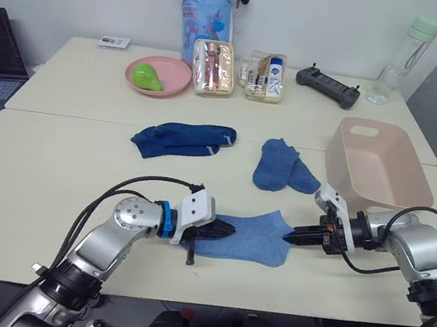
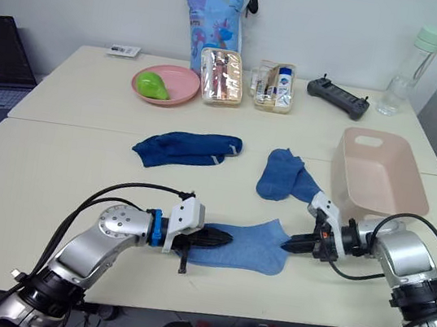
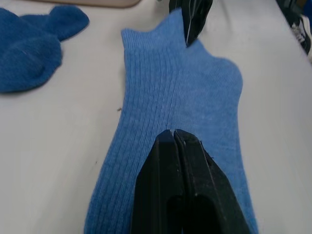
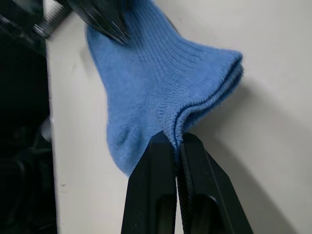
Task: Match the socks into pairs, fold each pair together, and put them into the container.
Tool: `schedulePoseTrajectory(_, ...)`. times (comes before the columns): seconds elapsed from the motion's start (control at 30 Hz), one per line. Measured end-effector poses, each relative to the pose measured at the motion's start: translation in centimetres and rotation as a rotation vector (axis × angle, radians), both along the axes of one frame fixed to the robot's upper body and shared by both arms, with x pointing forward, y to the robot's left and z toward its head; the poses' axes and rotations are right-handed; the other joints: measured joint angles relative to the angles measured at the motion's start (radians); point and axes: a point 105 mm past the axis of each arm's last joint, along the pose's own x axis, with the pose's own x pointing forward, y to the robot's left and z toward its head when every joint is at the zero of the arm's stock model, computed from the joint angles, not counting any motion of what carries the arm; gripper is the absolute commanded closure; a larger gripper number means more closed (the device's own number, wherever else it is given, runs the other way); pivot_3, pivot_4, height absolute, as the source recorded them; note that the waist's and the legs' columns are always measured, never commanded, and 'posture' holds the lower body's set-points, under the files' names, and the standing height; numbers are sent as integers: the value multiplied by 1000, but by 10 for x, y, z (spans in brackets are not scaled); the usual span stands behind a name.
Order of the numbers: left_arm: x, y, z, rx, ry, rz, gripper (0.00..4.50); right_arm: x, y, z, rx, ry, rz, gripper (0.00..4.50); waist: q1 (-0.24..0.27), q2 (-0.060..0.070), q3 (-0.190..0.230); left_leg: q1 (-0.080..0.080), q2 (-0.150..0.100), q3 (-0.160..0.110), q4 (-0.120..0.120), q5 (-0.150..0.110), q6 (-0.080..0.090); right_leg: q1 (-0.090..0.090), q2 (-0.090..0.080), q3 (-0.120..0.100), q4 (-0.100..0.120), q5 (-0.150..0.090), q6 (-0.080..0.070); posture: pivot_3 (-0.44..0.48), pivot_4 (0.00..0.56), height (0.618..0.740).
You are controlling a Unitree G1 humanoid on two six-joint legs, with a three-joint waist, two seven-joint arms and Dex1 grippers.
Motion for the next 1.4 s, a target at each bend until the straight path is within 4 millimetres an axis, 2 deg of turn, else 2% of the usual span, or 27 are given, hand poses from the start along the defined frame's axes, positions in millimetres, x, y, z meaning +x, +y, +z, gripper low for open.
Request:
schedulePoseTrajectory(0.1, 1, -1, -5, 21, -2, -6, 4500, -14, 19, 26, 115, 34, 71, 4481, 0, 0, 0, 0, 0, -1, 0, 0, 0, 0, 0, 0, 0, 0, 0, 0, 150, 740)
schedulePoseTrajectory(0.17, 1, -1, -5, 21, 2, -9, 4500, -19, 36, 34, 178, 46, 94, 4481, 0, 0, 0, 0, 0, -1, 0, 0, 0, 0, 0, -1, 0, 0, 0, 0, 150, 740)
schedulePoseTrajectory(0.4, -3, 0, -5, -8, 18, 8, 4500, -20, 80, 32, 295, 104, 66, 4481, 1, 0, -1, -1, 0, -1, 1, 0, 0, 0, 0, 0, 0, 0, 0, 0, 150, 740)
schedulePoseTrajectory(0.53, -9, 19, 1, -17, 53, 52, 4500, -14, 95, 29, 296, 94, 44, 4481, -3, 0, 0, -1, 1, -1, 0, 0, 0, -1, 0, -1, 0, 0, 0, 0, 150, 740)
schedulePoseTrajectory(0.67, -17, 61, 29, 44, 33, 115, 4500, -9, 107, 15, 258, 88, 30, 4481, -5, 0, 0, -1, 1, -1, 0, 0, 0, -1, 0, -1, 0, 0, 0, 0, 150, 740)
schedulePoseTrajectory(0.8, -20, 75, 60, 2, 18, 159, 4500, -9, 121, 4, 231, 73, 53, 4481, -3, 0, 0, -1, 1, -1, 0, 0, 0, -1, 0, -1, -1, 0, 0, 0, 150, 740)
schedulePoseTrajectory(0.93, -19, 87, 66, 19, -3, 196, 4500, -9, 123, 0, 211, 60, 56, 3422, -3, 0, 0, -1, 0, -1, 0, 0, 0, -1, 0, -1, -1, 0, 0, 0, 150, 740)
schedulePoseTrajectory(1.13, -15, 84, 78, -45, -8, 209, 4500, -5, 121, 12, 232, 49, 58, 1294, -2, 0, 0, -1, 1, -2, 0, 0, 0, -1, 0, -1, 0, 0, 0, 0, 150, 740)
schedulePoseTrajectory(1.27, -12, 80, 86, -69, -19, 196, 4500, -7, 114, 25, 260, 84, 51, 1294, -3, 0, 0, -1, 1, -1, -1, 0, 0, -1, 0, 0, -1, 0, 0, 0, 150, 740)
schedulePoseTrajectory(1.4, -18, 74, 75, -56, 19, 164, 4500, 1, 95, 28, 216, 55, -28, 1294, -3, 0, 0, -1, 1, -1, -1, 0, 0, -1, 0, 0, -1, 0, 0, 0, 150, 740)
